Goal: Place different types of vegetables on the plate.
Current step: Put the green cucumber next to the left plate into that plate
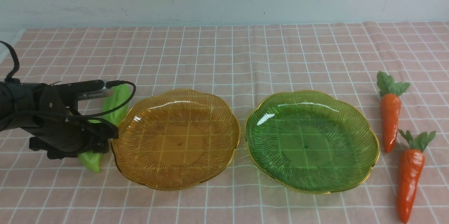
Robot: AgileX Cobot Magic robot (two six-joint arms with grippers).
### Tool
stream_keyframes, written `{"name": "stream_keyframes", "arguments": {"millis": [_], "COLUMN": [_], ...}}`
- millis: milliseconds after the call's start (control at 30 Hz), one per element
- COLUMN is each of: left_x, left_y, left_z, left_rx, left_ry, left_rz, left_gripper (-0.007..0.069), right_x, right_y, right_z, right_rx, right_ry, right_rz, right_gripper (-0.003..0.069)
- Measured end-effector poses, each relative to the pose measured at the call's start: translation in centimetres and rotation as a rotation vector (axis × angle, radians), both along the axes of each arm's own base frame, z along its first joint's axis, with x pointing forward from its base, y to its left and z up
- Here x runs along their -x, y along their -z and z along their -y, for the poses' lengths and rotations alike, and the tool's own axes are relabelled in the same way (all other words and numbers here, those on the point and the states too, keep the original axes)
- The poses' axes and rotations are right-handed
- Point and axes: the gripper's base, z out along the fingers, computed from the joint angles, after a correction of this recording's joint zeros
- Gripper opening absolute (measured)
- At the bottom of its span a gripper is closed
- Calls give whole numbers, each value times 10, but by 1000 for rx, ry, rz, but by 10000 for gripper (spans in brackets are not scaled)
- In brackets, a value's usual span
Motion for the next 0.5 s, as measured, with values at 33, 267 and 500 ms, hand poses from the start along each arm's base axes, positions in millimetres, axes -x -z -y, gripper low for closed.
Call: {"name": "stream_keyframes", "arguments": {"millis": [33,267,500], "left_x": [0,-2,-4], "left_y": [-11,-53,-38], "left_z": [2,52,123], "left_rx": [11,58,32], "left_ry": [-13,122,377], "left_rz": [6,87,136], "left_gripper": [321,319,329], "right_x": [0,-1,-2], "right_y": [0,-1,-2], "right_z": [0,-1,-1], "right_rx": [-4,-18,-20], "right_ry": [-1,0,5], "right_rz": [0,12,24], "right_gripper": [-15,-15,-15]}}
